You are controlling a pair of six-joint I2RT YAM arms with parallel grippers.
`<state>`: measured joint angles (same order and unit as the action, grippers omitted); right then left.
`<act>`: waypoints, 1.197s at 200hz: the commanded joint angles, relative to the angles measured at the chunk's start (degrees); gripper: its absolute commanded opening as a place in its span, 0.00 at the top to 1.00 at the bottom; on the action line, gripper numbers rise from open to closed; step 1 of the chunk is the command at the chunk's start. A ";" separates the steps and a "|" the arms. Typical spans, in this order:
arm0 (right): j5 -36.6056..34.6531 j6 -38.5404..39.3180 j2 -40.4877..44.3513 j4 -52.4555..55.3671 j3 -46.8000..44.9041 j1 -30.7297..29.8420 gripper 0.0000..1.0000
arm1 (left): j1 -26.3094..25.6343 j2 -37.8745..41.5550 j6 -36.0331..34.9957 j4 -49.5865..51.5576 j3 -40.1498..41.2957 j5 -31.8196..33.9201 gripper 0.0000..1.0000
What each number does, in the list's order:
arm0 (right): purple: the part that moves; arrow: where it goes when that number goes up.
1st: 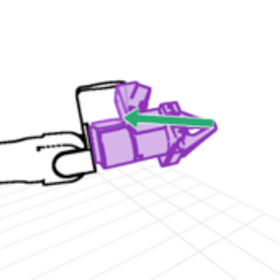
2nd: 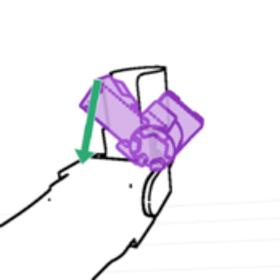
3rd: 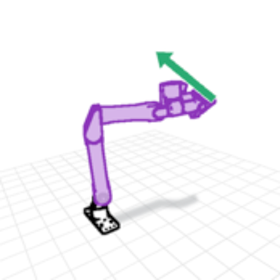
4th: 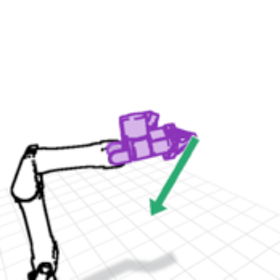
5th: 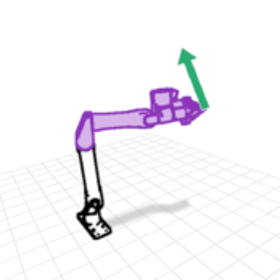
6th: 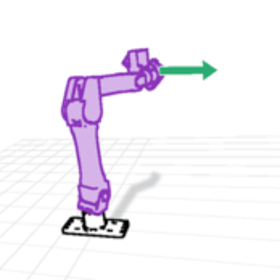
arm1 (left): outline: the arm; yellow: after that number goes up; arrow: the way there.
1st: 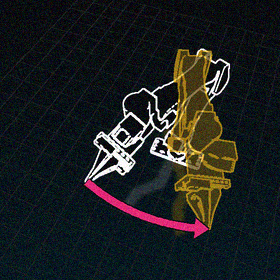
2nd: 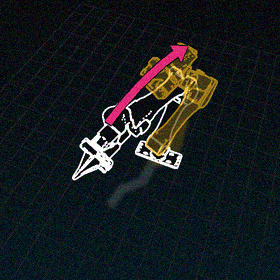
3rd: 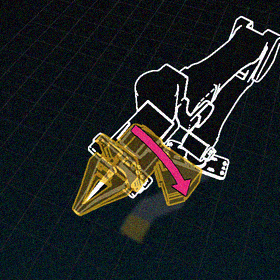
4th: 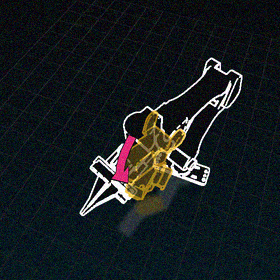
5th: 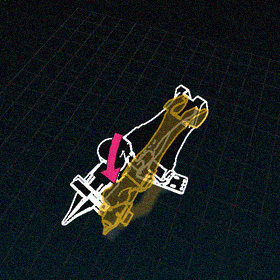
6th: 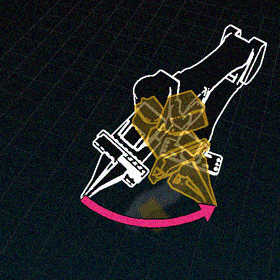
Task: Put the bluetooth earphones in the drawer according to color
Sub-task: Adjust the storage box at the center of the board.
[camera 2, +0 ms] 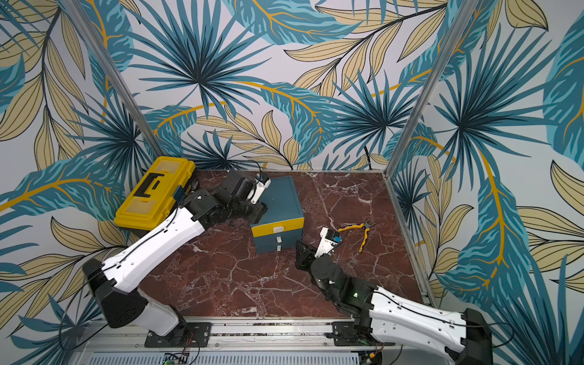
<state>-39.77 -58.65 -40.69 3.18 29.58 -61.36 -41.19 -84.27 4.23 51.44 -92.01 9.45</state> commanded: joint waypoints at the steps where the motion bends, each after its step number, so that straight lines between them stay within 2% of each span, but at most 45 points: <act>1: -9.51 -0.91 4.24 20.20 1.32 1.27 1.00 | 0.18 9.23 5.75 0.89 6.80 5.52 0.65; 13: -8.98 -0.94 2.88 22.52 3.63 4.12 1.00 | 0.29 13.68 9.07 -0.74 11.76 6.96 0.77; 25: -5.48 -1.39 -0.56 22.86 5.63 8.71 1.00 | 1.35 15.21 12.13 -0.10 14.98 7.05 0.83; 43: -1.84 -0.38 -6.25 19.24 7.38 14.57 1.00 | 3.58 14.59 14.72 -0.57 19.06 6.95 0.84; 61: 3.64 0.53 -11.52 12.85 7.62 22.53 1.00 | 7.23 12.03 16.05 -4.70 22.37 3.40 0.85; 95: 16.47 -0.02 -23.73 0.13 7.95 33.42 1.00 | 11.54 2.99 16.80 -11.71 22.35 -2.58 0.85; 107: 20.31 0.44 -28.66 -3.08 9.35 34.57 1.00 | 12.33 -0.42 16.37 -12.85 20.34 -5.59 0.85; 133: 28.27 1.05 -38.75 -5.49 14.93 34.83 1.00 | 12.79 -5.91 14.28 -14.06 15.76 -6.66 0.84; 158: 30.89 -0.88 -42.07 -10.86 14.87 34.82 1.00 | 14.67 -10.21 11.42 -13.61 10.86 -7.64 0.83; 185: 30.58 -0.63 -40.50 -11.41 13.95 34.83 1.00 | 16.00 -13.55 9.49 -13.41 6.75 -10.03 0.82; 210: 27.36 1.44 -35.35 -7.08 12.54 34.82 1.00 | 16.46 -13.28 8.66 -10.58 5.19 -7.73 0.80; 232: 22.36 5.88 -29.56 1.41 12.85 34.74 0.99 | 17.64 -7.33 9.44 -10.04 9.22 -3.76 0.66; 239: 20.75 7.63 -28.43 3.96 13.31 34.78 0.97 | 17.88 -4.58 9.81 -10.24 11.25 0.02 0.62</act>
<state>-12.95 -56.69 -73.71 -1.17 42.98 -26.50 -24.36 -96.84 14.09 40.49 -84.23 3.40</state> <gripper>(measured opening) 0.069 0.337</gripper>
